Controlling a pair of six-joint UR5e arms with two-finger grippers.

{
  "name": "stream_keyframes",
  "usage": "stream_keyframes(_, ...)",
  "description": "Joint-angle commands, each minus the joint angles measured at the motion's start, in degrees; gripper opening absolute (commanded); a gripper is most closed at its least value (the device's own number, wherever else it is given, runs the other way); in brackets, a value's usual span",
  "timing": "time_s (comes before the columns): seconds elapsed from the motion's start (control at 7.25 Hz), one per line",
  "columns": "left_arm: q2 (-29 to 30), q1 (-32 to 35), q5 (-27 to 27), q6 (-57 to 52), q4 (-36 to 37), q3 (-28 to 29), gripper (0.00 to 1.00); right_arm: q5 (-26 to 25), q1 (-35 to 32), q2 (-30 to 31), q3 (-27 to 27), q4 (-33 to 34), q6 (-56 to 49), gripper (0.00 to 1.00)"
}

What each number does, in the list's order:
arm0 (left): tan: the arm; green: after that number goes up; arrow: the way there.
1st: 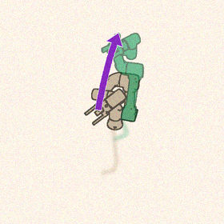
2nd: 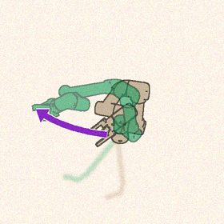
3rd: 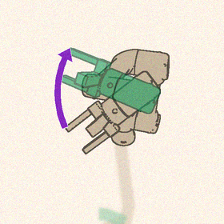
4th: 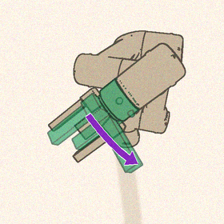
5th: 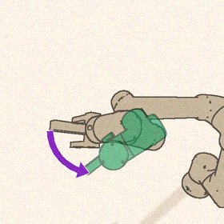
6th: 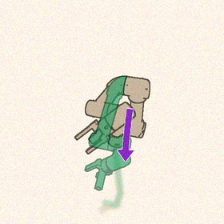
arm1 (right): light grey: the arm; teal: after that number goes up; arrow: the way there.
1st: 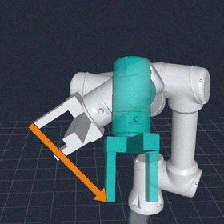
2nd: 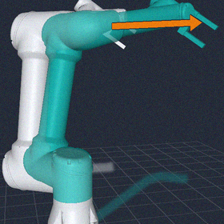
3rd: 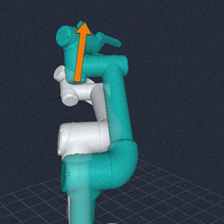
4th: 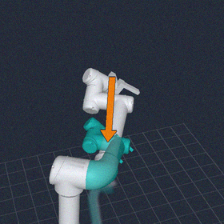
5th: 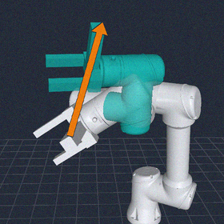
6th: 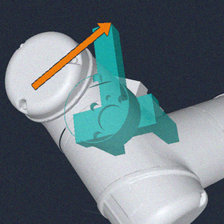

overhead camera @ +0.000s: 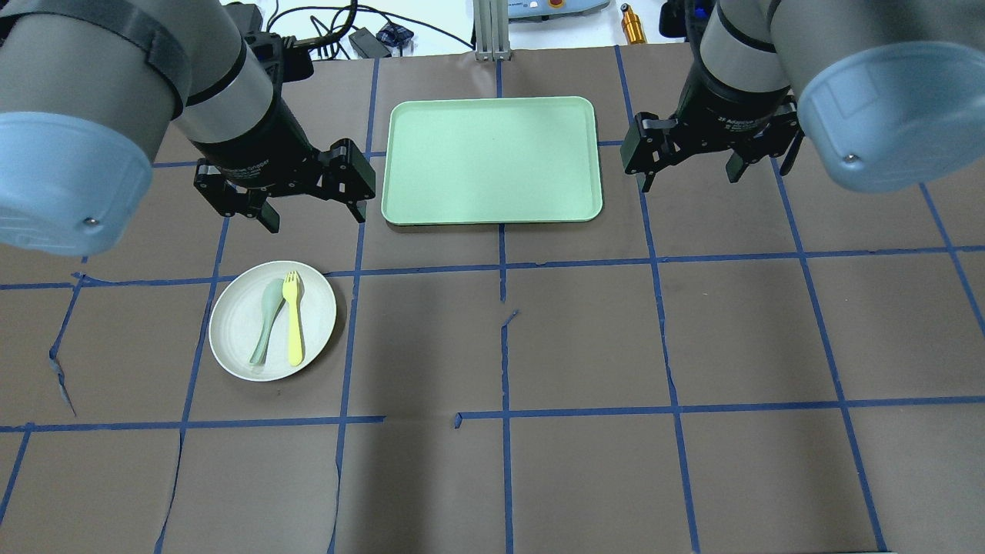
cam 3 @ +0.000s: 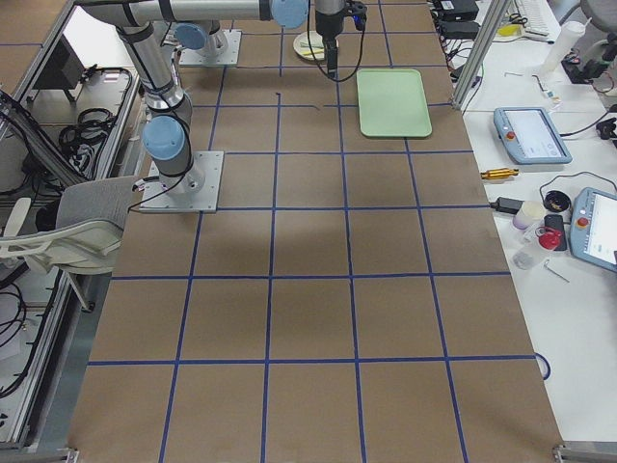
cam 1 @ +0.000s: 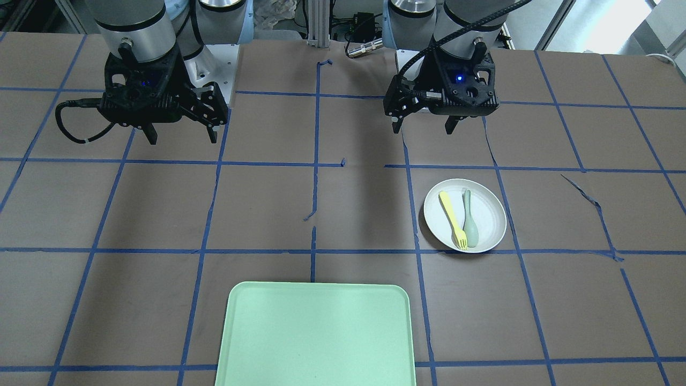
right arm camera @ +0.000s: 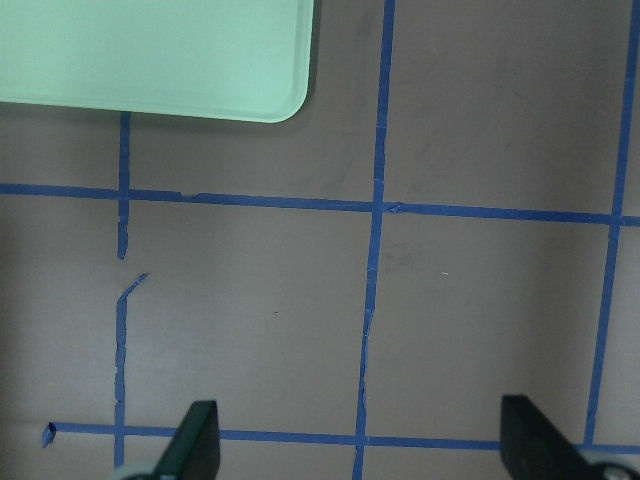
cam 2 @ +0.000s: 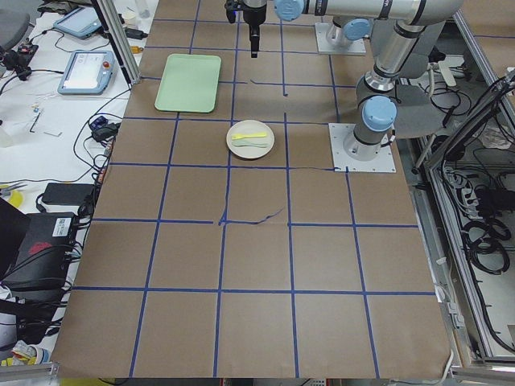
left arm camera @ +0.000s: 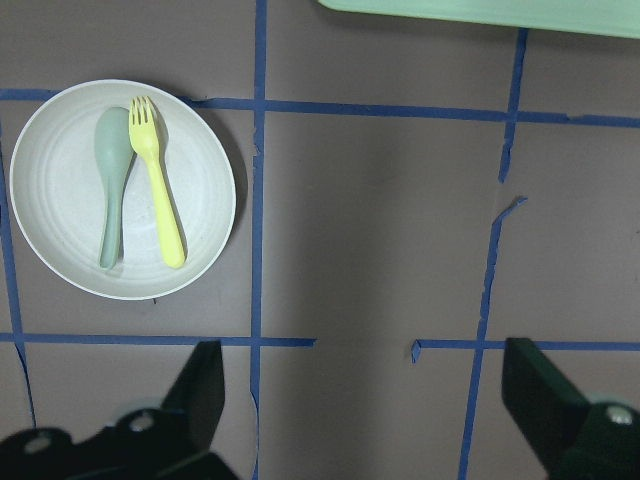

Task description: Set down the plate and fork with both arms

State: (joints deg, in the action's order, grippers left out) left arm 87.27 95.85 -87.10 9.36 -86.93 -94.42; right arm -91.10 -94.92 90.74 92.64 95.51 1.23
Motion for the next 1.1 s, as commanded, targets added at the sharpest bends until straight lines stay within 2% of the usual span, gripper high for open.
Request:
stream_keyframes(0.0,0.01,0.04,0.0,-0.04,0.09,0.03,1.0,-0.04,0.0,-0.03,-0.09,0.03,0.0,1.0)
stream_keyframes(0.41,0.01,-0.05,-0.09,-0.13,0.44,0.12,1.0,-0.04,0.0,0.32,-0.09,0.03,0.0,1.0)
stream_keyframes(0.69,0.18,-0.05,0.09,-0.83,4.28,-0.41,1.0,-0.13,0.0,0.23,-0.09,0.12,0.0,1.0)
stream_keyframes(0.97,0.19,-0.05,0.0,-0.92,4.92,-0.59,1.0,-0.13,0.0,0.23,-0.09,0.12,0.0,1.0)
